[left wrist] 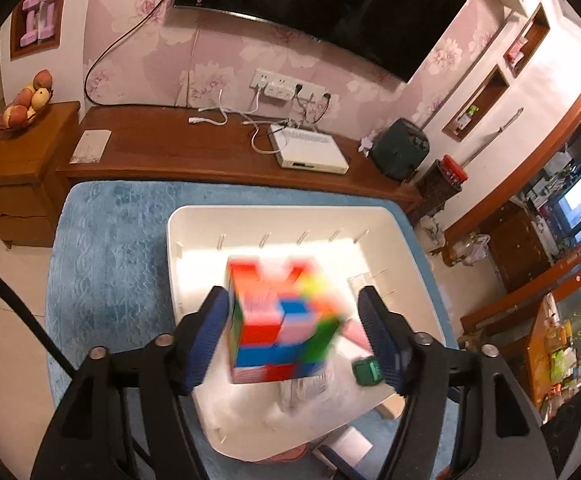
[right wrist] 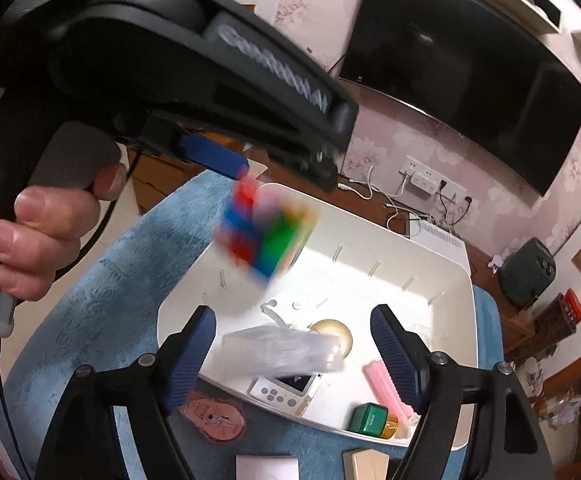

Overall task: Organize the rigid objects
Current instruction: 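Open both tools to drop the cube and clear box into the bin, then withdraw both tools toward the chargers and pink tape roller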

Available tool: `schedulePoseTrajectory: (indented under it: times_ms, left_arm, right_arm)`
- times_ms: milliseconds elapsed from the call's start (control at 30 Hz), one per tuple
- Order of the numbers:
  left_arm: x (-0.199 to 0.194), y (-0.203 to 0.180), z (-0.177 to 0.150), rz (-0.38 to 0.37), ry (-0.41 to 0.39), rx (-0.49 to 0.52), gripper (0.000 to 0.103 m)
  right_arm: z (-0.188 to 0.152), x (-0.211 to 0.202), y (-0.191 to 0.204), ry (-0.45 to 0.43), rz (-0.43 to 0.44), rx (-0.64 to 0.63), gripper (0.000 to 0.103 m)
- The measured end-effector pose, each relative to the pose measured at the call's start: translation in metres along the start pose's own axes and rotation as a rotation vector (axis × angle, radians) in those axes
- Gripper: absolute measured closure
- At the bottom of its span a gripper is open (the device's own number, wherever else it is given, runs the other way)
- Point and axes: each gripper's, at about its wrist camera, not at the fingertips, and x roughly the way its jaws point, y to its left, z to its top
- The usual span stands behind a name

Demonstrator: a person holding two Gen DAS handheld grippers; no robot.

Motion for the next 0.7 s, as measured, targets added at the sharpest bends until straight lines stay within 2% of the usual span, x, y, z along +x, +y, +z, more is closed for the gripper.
schedulePoseTrajectory:
  times_ms: [67,233,400,533,700]
  left_arm:
    - [-0.008,-0.002,0.000,-0.008,-0.021,0.000,0.022]
    - [-0.020,-0.004,0.000,0.016,-0.041,0.011,0.022]
    - [-0.037,0.004,-0.004,0.034,-0.075,-0.035,0.022]
    - [-0.047,0.009,-0.016,0.056,-0.091,-0.068,0.022]
    - [-0.055,0.013,-0.046,0.064,-0.084,-0.125,0.022]
  right_arm:
    - [-0.001,-0.001,-0.005,0.005,0.008,0.022,0.023]
    - [-0.005,-0.010,-0.013,0.013,0.001,0.083,0.023]
    - [-0.016,-0.021,-0.023,0.027,0.012,0.169,0.023]
    - [-0.030,-0.028,-0.032,0.052,0.023,0.241,0.022]
    - [-0.052,-0.037,-0.045,0.077,0.038,0.330,0.022]
